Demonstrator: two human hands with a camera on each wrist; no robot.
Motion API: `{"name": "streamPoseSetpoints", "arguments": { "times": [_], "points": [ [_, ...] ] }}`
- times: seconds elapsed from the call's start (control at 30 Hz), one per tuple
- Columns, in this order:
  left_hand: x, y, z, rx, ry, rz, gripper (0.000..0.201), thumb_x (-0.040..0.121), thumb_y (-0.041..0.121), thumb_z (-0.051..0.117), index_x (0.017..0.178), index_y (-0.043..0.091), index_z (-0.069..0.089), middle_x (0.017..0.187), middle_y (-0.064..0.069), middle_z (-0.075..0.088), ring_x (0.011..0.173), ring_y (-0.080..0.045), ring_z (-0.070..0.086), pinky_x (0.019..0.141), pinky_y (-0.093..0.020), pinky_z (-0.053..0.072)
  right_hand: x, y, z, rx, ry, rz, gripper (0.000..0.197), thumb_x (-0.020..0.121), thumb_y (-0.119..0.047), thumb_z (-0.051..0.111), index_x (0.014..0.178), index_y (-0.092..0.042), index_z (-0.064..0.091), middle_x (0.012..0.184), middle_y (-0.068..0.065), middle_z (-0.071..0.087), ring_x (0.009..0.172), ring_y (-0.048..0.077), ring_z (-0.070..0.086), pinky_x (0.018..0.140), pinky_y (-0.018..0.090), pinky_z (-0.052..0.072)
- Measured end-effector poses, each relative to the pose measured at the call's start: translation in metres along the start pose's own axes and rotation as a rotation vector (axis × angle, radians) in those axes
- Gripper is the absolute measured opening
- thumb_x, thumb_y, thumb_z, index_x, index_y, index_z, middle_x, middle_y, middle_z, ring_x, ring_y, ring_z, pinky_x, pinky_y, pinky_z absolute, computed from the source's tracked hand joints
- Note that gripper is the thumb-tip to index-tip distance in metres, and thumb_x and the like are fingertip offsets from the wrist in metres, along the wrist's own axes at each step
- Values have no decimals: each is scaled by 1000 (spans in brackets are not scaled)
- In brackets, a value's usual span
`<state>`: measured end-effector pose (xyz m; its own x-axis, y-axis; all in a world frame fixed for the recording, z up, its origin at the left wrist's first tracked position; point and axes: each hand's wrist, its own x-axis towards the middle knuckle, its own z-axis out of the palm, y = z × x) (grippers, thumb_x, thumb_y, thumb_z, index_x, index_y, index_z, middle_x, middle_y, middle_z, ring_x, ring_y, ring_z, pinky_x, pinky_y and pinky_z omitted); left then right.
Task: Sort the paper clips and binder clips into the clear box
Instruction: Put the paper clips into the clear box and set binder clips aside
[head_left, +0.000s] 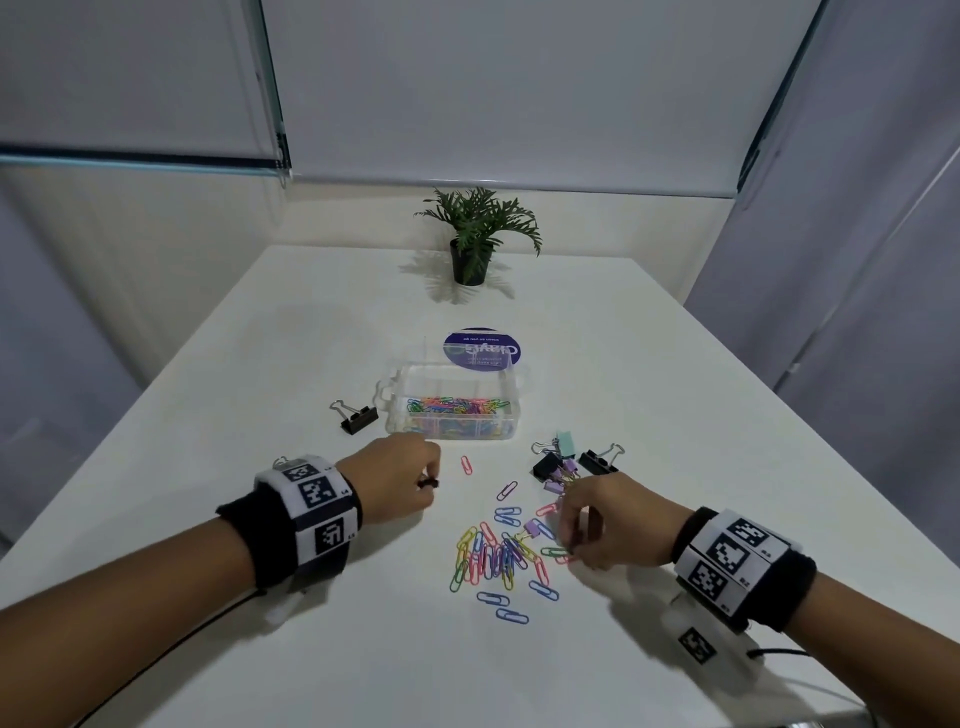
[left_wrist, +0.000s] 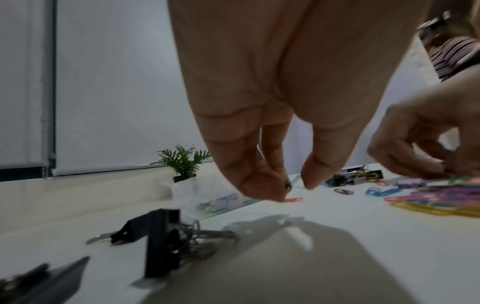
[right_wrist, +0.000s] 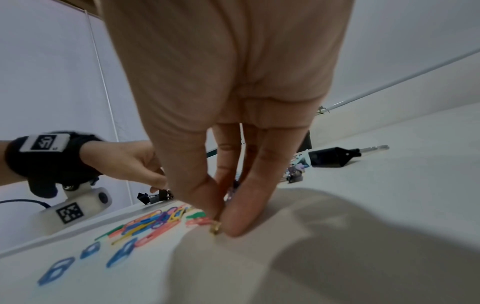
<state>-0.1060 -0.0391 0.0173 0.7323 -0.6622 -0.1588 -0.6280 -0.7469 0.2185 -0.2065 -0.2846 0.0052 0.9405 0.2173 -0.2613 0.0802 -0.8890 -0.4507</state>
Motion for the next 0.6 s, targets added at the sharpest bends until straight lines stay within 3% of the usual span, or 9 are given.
{"name": "streamPoseSetpoints", "arguments": {
  "times": [0.1, 0.23, 0.33, 0.47, 0.53, 0.6],
  "points": [
    [5, -9, 2, 42, -67, -77, 25, 87, 19, 51, 110, 11, 56, 116, -8, 57, 102, -23, 55, 86, -30, 43, 0, -1, 0, 39, 7, 15, 19, 69, -1, 67, 75, -18, 62, 61, -10, 63, 60, 20, 69, 59, 22, 54],
    [8, 5, 1, 0, -30, 3, 32, 89, 23, 53, 119, 13, 51, 124, -6, 51, 108, -21, 52, 85, -25, 38, 1, -3, 0, 87, 19, 50, 22, 67, 2, 66, 72, -18, 60, 45, -17, 60, 49, 13, 63, 59, 27, 55],
    [10, 32, 5, -62, -45, 103, 33, 89, 26, 54, 121, 18, 51, 118, -3, 50, 98, -17, 49, 87, -25, 38, 1, -6, -4, 82, 24, 56, 26, 68, 0, 68, 66, -24, 58, 46, -17, 60, 47, 8, 62, 59, 27, 56],
    [16, 64, 13, -72, -113, 202, 32, 90, 29, 55, 119, 18, 54, 112, -6, 52, 98, -20, 49, 82, -27, 37, 3, -9, -19, 30, 83, 77, 35, 64, 2, 69, 62, -30, 57, 48, -22, 59, 46, -2, 57, 53, 13, 48],
    [19, 75, 17, -77, -126, 211, 29, 89, 29, 56, 114, 15, 57, 112, -9, 54, 99, -23, 51, 79, -27, 36, 4, -7, -27, 30, 107, 100, 33, 64, 5, 67, 63, -27, 58, 46, -25, 59, 43, 0, 56, 50, 13, 47],
    [21, 80, 21, -87, -123, 193, 26, 87, 25, 58, 108, 11, 58, 112, -12, 57, 102, -27, 54, 75, -27, 36, 4, -4, -32, -5, 123, 126, 28, 65, 5, 66, 67, -22, 60, 50, -16, 58, 46, 5, 57, 48, 14, 46]
  ]
}}
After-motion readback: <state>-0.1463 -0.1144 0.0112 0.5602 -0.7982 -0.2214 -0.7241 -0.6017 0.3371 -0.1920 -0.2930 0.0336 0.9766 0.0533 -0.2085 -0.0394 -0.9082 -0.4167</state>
